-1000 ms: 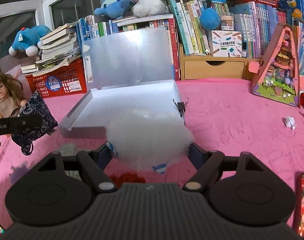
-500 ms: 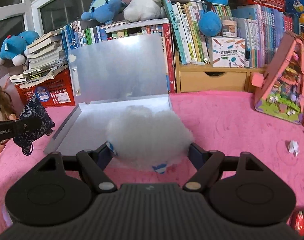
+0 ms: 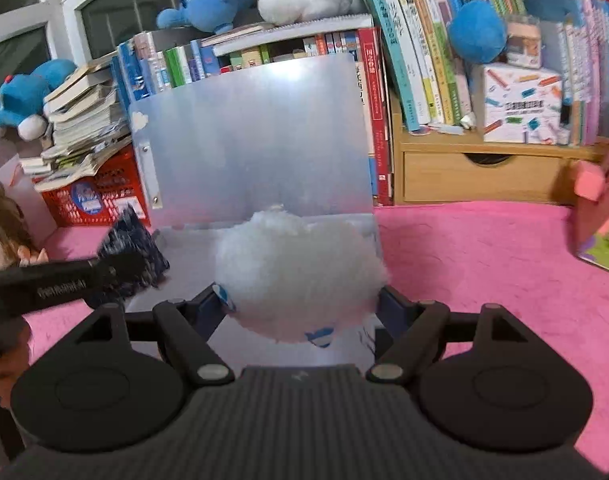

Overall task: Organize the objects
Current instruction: 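Carry the navy cloth and white fluffy ball with both grippers over the white box, then open the left gripper to drop the navy cloth while the right drops the fluffy ball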

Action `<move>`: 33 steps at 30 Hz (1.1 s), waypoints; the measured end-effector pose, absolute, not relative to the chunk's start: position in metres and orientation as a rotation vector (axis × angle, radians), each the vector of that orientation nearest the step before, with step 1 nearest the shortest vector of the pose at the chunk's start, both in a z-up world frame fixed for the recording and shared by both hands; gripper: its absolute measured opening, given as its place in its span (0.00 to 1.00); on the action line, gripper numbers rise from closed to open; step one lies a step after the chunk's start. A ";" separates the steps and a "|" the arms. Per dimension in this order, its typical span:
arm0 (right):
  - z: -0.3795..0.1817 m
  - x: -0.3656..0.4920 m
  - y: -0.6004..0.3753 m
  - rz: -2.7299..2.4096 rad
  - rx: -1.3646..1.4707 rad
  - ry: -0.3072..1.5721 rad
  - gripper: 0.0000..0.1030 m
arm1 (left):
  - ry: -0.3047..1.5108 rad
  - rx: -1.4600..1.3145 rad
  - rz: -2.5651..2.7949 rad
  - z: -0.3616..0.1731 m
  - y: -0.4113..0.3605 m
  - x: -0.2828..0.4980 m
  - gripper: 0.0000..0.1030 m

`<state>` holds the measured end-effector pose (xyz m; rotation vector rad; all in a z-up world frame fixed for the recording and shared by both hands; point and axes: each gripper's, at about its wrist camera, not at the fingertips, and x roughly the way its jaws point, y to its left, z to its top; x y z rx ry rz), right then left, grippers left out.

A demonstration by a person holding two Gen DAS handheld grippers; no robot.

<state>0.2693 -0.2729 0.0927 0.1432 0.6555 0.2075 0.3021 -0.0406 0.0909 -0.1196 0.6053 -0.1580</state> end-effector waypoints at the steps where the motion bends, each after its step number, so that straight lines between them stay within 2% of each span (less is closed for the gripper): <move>1: 0.090 0.277 -0.273 0.204 0.152 0.662 0.77 | 0.618 -0.125 -0.151 0.087 -0.041 0.309 0.32; 10: 0.057 0.319 -0.258 0.235 0.143 0.725 0.77 | 0.667 -0.094 -0.127 0.058 -0.045 0.347 0.32; 19: 0.031 0.328 -0.249 0.241 0.126 0.768 0.78 | 0.682 -0.082 -0.142 0.043 -0.051 0.354 0.32; 23: 0.028 0.325 -0.240 0.223 0.057 0.758 0.87 | 0.661 -0.049 -0.144 0.044 -0.054 0.349 0.34; 25: 0.030 0.320 -0.238 0.233 0.051 0.747 0.90 | 0.647 -0.040 -0.150 0.047 -0.054 0.344 0.38; 27: 0.035 0.316 -0.237 0.235 0.053 0.735 0.94 | 0.634 -0.041 -0.151 0.052 -0.054 0.340 0.51; 30: 0.042 0.307 -0.238 0.231 0.059 0.713 0.95 | 0.617 -0.044 -0.160 0.061 -0.053 0.332 0.59; 33: 0.051 0.295 -0.241 0.222 0.068 0.695 0.95 | 0.607 -0.038 -0.162 0.069 -0.053 0.319 0.63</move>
